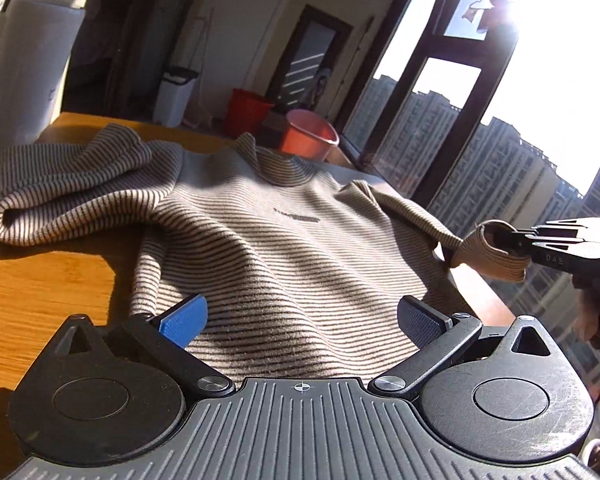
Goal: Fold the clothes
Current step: 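Lift the sleeve with the right gripper, fold it across the body, release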
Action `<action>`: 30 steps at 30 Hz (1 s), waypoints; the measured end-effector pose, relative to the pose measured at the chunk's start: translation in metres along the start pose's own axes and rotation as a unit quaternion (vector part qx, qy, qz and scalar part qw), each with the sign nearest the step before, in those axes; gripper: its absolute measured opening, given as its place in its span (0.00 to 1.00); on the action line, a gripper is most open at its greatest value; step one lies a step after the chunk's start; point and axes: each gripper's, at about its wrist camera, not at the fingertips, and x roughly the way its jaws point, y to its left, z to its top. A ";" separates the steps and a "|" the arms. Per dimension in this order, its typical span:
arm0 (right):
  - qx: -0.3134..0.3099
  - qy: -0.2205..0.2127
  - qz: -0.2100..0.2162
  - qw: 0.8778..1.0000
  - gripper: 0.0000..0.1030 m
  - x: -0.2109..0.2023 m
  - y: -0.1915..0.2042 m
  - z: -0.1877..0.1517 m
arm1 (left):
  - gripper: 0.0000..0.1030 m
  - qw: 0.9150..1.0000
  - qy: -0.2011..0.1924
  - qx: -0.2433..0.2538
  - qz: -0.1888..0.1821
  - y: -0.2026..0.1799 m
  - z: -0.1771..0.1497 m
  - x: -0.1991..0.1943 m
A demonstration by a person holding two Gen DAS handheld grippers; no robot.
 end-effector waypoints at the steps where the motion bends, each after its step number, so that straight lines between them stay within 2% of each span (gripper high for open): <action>1: 0.021 -0.020 -0.018 0.999 0.04 -0.002 -0.017 0.018 | 1.00 1.000 0.000 -0.002 -0.002 0.001 0.000 0.001; 3: 0.060 -0.049 -0.021 0.997 0.04 -0.007 -0.041 0.047 | 1.00 1.000 0.001 -0.007 -0.004 0.003 0.000 0.001; 8: 0.088 -0.085 0.035 0.992 0.04 -0.008 -0.029 0.086 | 1.00 0.999 0.000 -0.034 -0.007 0.011 0.001 0.001; 13: 0.066 -0.101 0.119 0.985 0.04 0.007 0.031 0.109 | 1.00 0.999 -0.001 -0.041 -0.009 0.014 0.001 0.001; 19: 0.020 -0.139 0.216 0.966 0.04 0.007 0.105 0.131 | 1.00 0.999 -0.003 -0.046 -0.011 0.015 0.000 0.001; 21: 0.016 -0.148 0.240 0.959 0.06 0.001 0.122 0.132 | 1.00 0.999 -0.003 -0.048 -0.012 0.016 0.000 0.002; 22: 0.015 -0.151 0.244 0.958 0.12 -0.002 0.126 0.132 | 1.00 0.999 -0.003 -0.048 -0.013 0.016 0.000 0.002; 24: 0.017 -0.152 0.247 0.957 0.21 -0.003 0.130 0.131 | 1.00 0.999 -0.002 -0.050 -0.014 0.017 0.000 0.002; 26: 0.022 -0.139 0.243 0.960 0.23 0.002 0.128 0.124 | 1.00 0.998 -0.001 -0.053 -0.016 0.018 0.000 0.003; 28: 0.031 -0.113 0.238 0.964 0.25 0.016 0.124 0.113 | 1.00 0.998 0.001 -0.058 -0.019 0.019 0.001 0.003; 30: 0.053 -0.079 0.238 0.967 0.34 0.031 0.120 0.094 | 1.00 0.998 0.001 -0.062 -0.022 0.020 0.001 0.004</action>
